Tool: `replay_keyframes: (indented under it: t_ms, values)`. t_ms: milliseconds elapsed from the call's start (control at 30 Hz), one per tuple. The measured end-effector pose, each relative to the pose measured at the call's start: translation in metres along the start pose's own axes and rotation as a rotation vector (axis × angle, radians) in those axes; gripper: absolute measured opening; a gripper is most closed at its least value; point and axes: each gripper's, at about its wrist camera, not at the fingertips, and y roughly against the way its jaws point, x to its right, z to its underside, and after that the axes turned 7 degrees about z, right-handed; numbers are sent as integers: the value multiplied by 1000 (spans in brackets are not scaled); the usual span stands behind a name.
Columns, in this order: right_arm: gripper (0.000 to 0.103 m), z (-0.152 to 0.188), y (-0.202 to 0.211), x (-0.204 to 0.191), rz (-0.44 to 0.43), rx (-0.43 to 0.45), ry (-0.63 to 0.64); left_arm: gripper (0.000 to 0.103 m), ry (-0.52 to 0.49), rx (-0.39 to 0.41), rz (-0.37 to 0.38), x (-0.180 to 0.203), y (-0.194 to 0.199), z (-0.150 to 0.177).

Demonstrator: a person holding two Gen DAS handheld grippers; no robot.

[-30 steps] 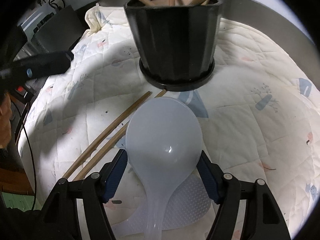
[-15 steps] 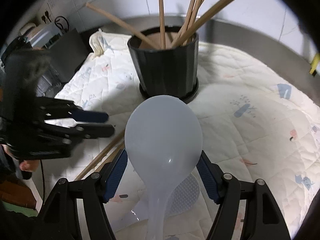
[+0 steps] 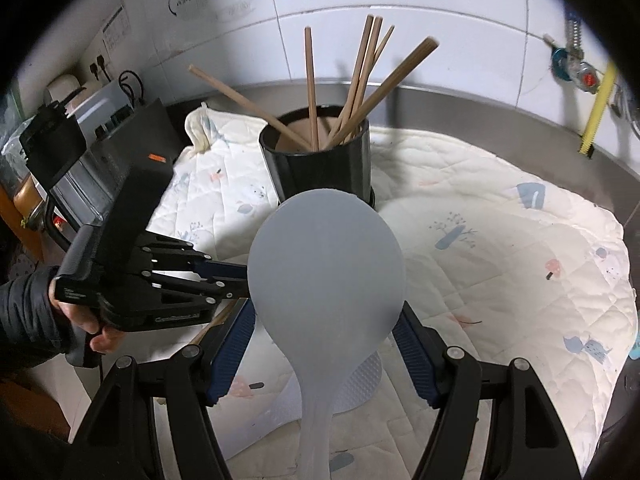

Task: Organize utensils
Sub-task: 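Lower the rice paddle back onto the cloth and open the right tool while the left tool approaches chopsticks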

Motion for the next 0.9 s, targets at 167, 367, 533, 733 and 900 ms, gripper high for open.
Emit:
replay_keyframes:
  t_ms: [167, 367, 533, 733, 900]
  values:
    - [77, 2, 12, 4, -2, 34, -16, 14, -20, 6, -8, 1, -1, -1]
    - [77, 2, 26, 5, 14, 75, -25, 8, -31, 14, -21, 5, -5, -2]
    - [77, 0, 35, 7, 23, 104, -32, 7, -20, 33, -16, 4, -4, -2]
    - [77, -1, 41, 9, 34, 121, -36, 6, -29, 72, -7, 5, 8, -3]
    - [33, -4, 44, 11, 32, 122, -45, 6, -23, 91, 4, 7, 17, -2]
